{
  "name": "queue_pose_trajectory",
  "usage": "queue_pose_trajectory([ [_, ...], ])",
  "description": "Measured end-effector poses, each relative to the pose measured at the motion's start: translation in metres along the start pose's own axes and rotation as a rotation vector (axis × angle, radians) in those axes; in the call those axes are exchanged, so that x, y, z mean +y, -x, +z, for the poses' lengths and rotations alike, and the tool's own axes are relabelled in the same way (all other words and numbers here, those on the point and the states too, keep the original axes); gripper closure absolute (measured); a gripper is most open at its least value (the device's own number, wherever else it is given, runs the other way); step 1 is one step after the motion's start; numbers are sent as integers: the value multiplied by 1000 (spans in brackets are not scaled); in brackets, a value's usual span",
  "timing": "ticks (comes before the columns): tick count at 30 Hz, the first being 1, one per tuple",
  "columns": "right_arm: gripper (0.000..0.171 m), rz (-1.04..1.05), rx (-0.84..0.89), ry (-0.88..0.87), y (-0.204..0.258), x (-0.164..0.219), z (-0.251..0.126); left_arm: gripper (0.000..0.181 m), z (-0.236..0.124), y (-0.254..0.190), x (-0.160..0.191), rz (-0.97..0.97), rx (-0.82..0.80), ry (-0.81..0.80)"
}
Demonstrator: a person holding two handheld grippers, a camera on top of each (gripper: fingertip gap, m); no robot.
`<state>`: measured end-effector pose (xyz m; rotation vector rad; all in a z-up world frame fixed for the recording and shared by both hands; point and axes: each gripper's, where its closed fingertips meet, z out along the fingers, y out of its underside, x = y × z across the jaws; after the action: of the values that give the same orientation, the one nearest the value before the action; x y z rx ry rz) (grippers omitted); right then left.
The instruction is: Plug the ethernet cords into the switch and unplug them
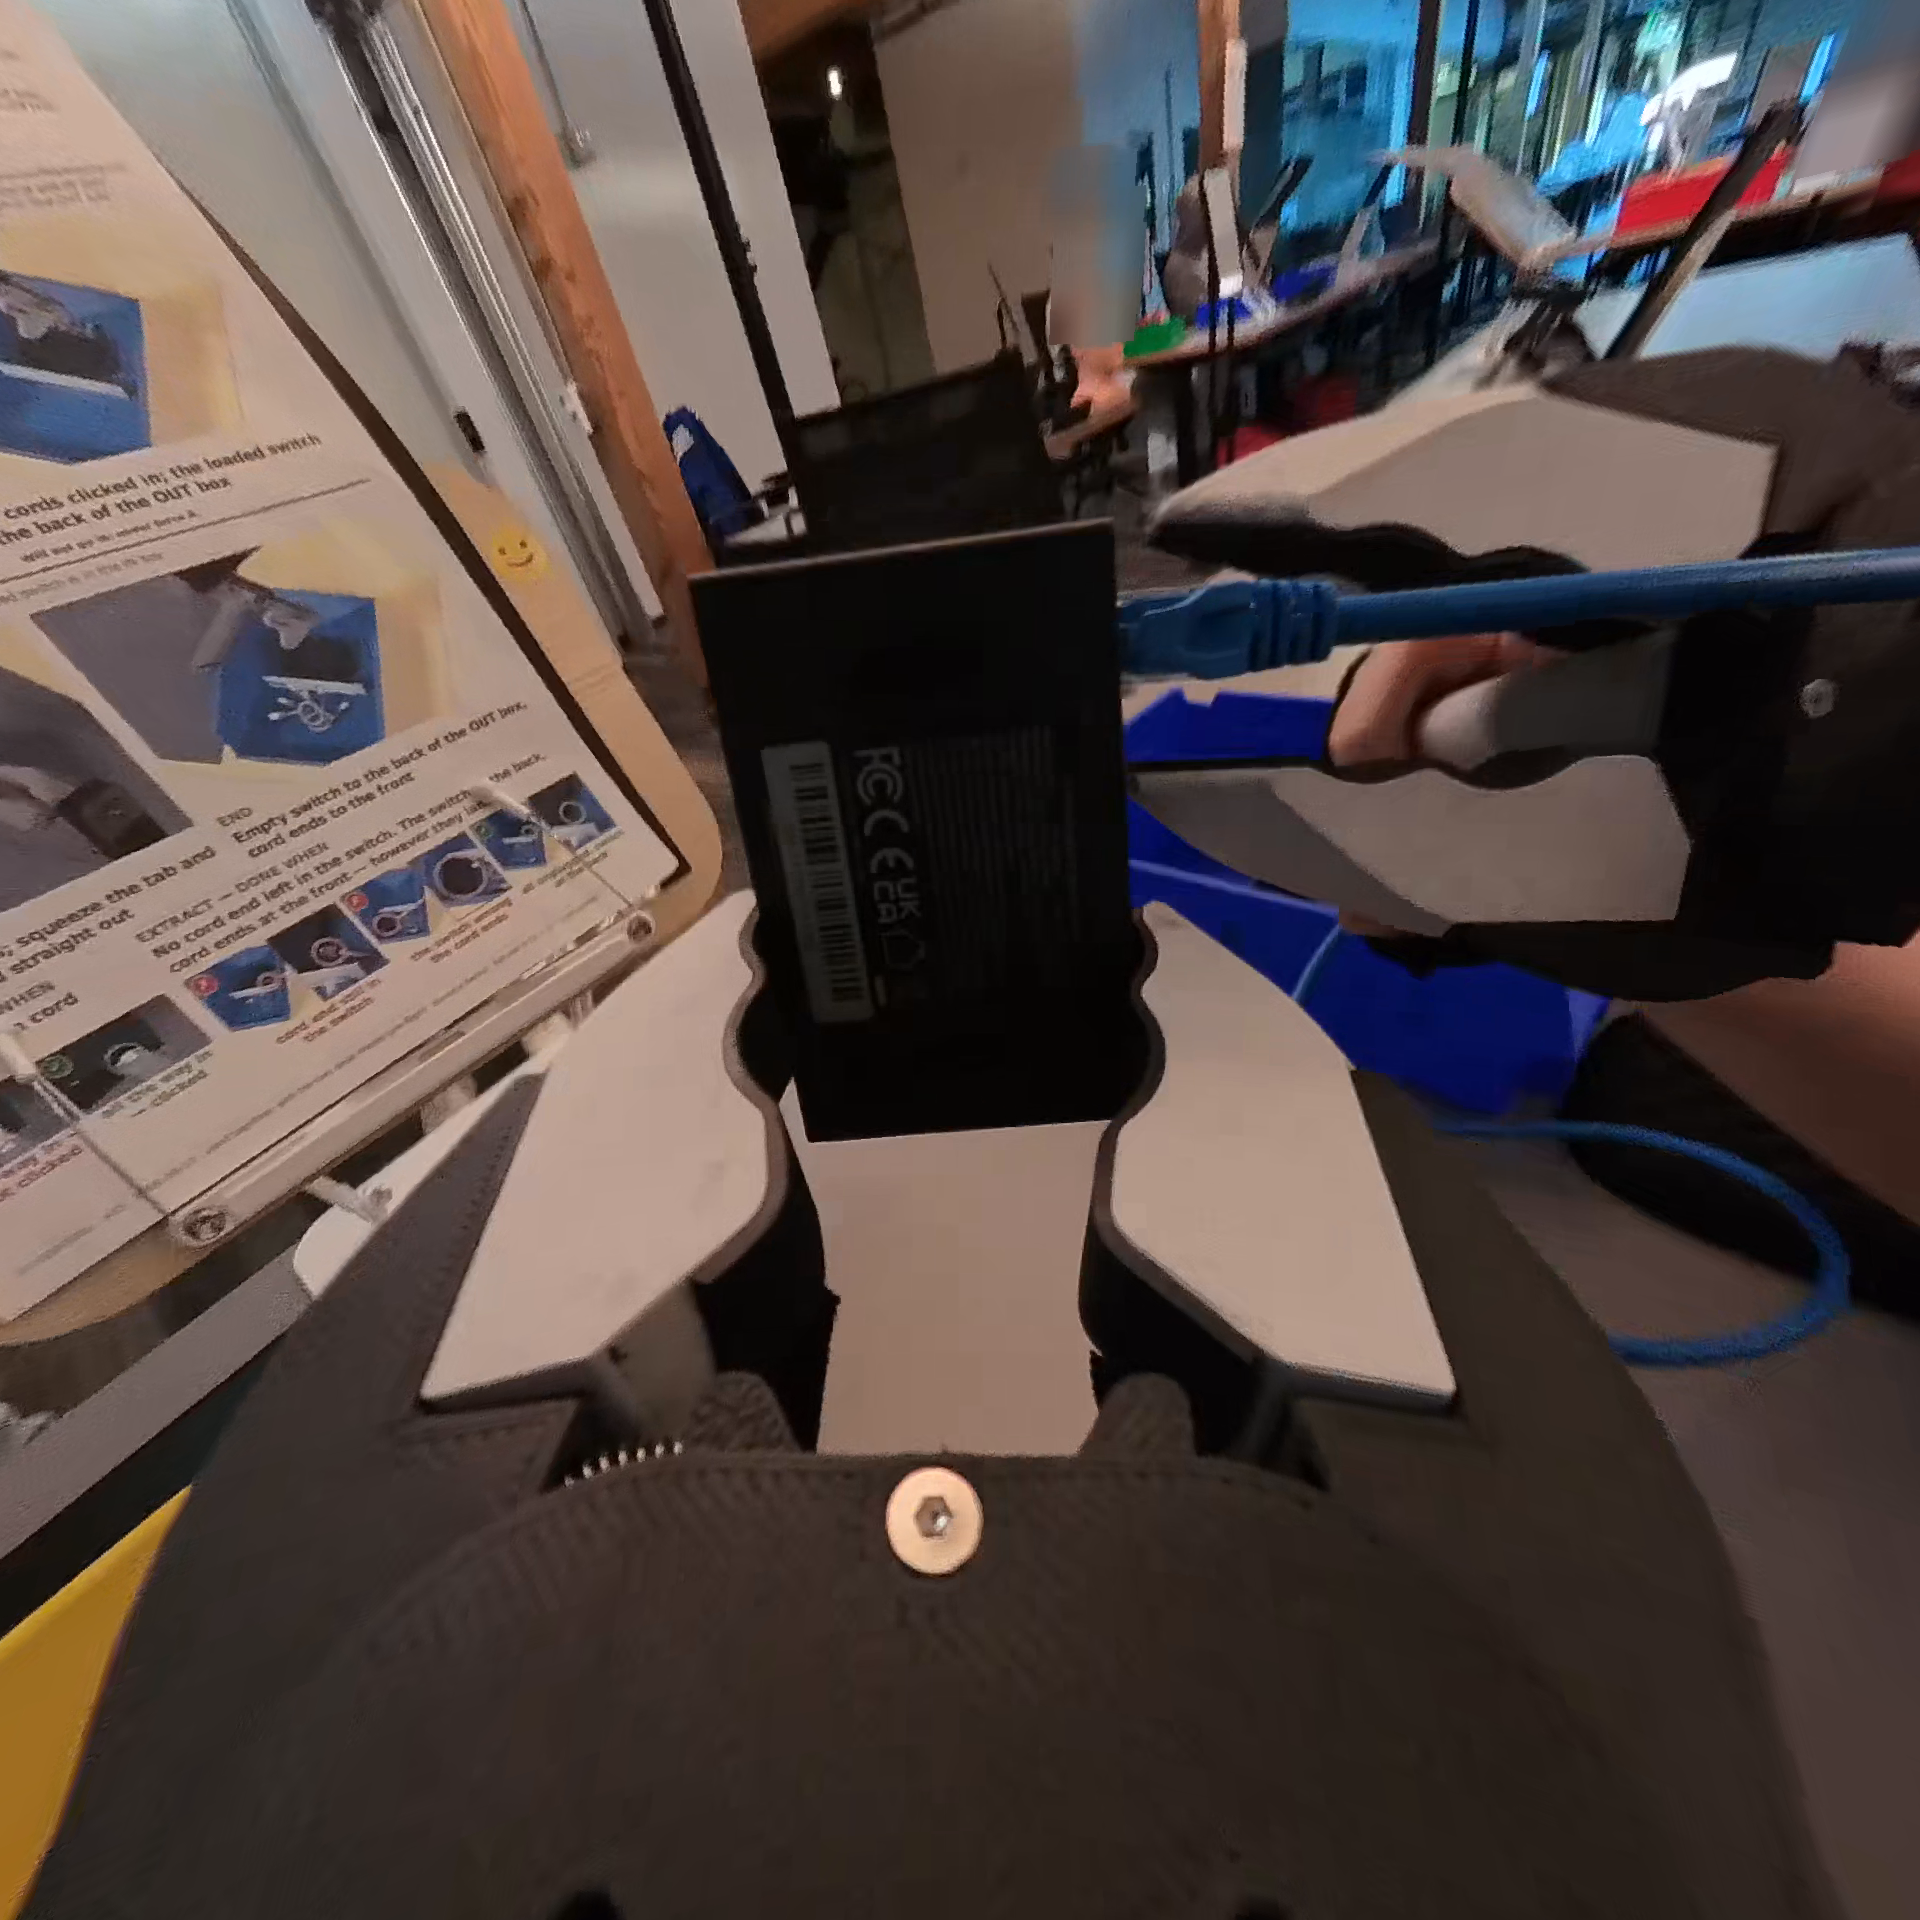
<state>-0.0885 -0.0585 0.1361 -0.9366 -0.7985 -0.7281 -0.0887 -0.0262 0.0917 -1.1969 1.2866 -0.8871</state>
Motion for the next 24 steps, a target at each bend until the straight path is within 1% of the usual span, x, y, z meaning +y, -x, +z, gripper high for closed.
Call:
queue_pose_trajectory([
  [2,146,-65,36,-63,-1,-12,-5,121,0,-1,6,25,9,68],
  [5,156,-132,12,-22,4,-10,-4,121,1,-3,8,29,19,82],
  [7,157,-123,-23,1,7,-7,-2,121,1,0,10,44,8,95],
  [16,158,-53,-70,57,9,-2,1,121,-3,4,11,44,-10,118],
  [24,157,-79,-77,81,10,1,2,121,-3,5,12,31,-13,132],
])
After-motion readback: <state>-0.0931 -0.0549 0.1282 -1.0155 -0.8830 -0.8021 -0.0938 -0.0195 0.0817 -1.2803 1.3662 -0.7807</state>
